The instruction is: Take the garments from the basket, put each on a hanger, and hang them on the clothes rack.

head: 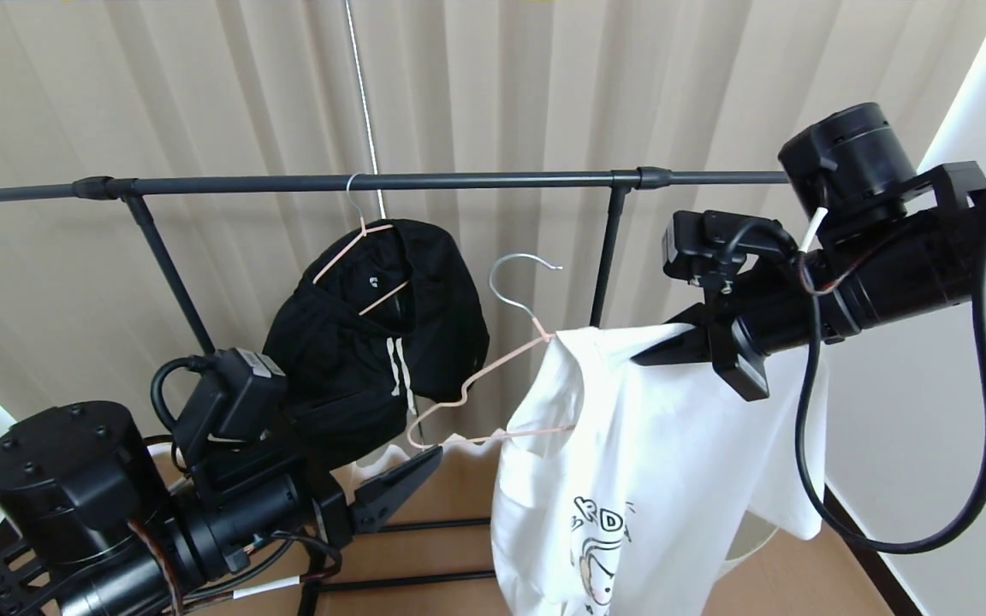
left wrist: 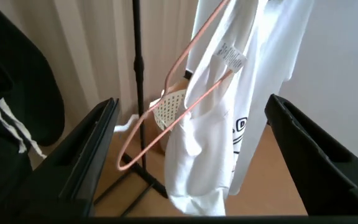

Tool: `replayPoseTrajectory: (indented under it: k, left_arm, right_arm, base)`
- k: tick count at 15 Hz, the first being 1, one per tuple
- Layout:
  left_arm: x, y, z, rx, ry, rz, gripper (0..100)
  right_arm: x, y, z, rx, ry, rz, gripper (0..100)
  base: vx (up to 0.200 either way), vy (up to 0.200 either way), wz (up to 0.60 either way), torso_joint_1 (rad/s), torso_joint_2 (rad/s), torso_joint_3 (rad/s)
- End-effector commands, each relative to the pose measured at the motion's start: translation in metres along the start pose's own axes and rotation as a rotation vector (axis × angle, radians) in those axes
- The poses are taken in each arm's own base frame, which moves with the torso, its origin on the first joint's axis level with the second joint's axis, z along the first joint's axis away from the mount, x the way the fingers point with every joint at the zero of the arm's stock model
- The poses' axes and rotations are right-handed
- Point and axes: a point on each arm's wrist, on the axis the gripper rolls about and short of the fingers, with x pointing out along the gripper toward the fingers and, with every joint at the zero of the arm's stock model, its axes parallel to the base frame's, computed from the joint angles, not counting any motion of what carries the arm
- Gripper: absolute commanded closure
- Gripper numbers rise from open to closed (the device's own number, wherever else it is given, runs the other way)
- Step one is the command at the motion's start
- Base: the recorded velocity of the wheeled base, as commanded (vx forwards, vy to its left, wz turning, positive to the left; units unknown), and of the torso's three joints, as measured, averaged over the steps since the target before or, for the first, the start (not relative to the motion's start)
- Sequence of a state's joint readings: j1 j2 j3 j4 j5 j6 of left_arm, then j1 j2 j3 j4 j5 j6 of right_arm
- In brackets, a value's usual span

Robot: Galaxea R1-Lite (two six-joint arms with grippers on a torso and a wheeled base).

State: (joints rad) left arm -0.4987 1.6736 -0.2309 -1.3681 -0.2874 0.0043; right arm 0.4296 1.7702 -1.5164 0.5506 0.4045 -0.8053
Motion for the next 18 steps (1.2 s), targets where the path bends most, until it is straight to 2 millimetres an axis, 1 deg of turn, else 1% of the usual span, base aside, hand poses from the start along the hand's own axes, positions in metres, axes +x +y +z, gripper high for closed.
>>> replayPoseTrajectory:
  k: [1, 3, 5, 6, 7, 8, 10, 14, 17, 18]
  left_arm:
    - [0.003, 0.000, 0.003, -0.001, 0.007, 0.013, 0]
    - [0.008, -0.004, 0.002, -0.010, 0.050, 0.033, 0]
    - [0.012, -0.006, 0.001, -0.013, 0.080, 0.070, 0]
    - [0.015, -0.009, 0.000, -0.013, 0.100, 0.084, 0]
    - [0.016, -0.010, -0.001, -0.013, 0.111, 0.088, 0]
    - [0.020, -0.012, -0.003, -0.013, 0.133, 0.102, 0]
    - [0.028, -0.016, -0.009, -0.007, 0.160, 0.145, 0]
    - [0.039, -0.027, -0.020, -0.024, 0.203, 0.162, 0]
    - [0.050, -0.031, -0.026, -0.056, 0.215, 0.198, 0]
    - [0.054, -0.033, -0.028, -0.073, 0.216, 0.208, 0]
  right_arm:
    - [-0.011, 0.010, 0.003, -0.011, -0.036, -0.039, 100]
    - [-0.010, 0.015, 0.000, -0.001, -0.085, -0.087, 100]
    - [-0.008, 0.021, -0.003, -0.021, -0.104, -0.145, 100]
    - [-0.007, 0.024, -0.005, -0.037, -0.116, -0.214, 100]
    - [-0.005, 0.028, -0.005, -0.041, -0.127, -0.226, 100]
    - [-0.001, 0.035, -0.004, -0.044, -0.145, -0.252, 100]
    - [0.006, 0.041, -0.002, -0.042, -0.166, -0.303, 100]
    - [0.020, 0.054, 0.003, -0.033, -0.255, -0.386, 100]
    - [0.023, 0.060, 0.003, -0.032, -0.270, -0.401, 100]
    - [0.022, 0.061, 0.004, 0.002, -0.297, -0.405, 100]
  base:
    - [0.000, 0.000, 0.00, 0.000, 0.00, 0.000]
    - [0.000, 0.000, 0.00, 0.000, 0.00, 0.000]
    - [0.000, 0.000, 0.00, 0.000, 0.00, 0.000]
    - [0.000, 0.000, 0.00, 0.000, 0.00, 0.000]
    - [0.000, 0.000, 0.00, 0.000, 0.00, 0.000]
    - [0.000, 0.000, 0.00, 0.000, 0.00, 0.000]
    - [0.000, 0.000, 0.00, 0.000, 0.00, 0.000]
    - [0.000, 0.000, 0.00, 0.000, 0.00, 0.000]
    - [0.000, 0.000, 0.00, 0.000, 0.00, 0.000]
    - [0.000, 0.000, 0.00, 0.000, 0.00, 0.000]
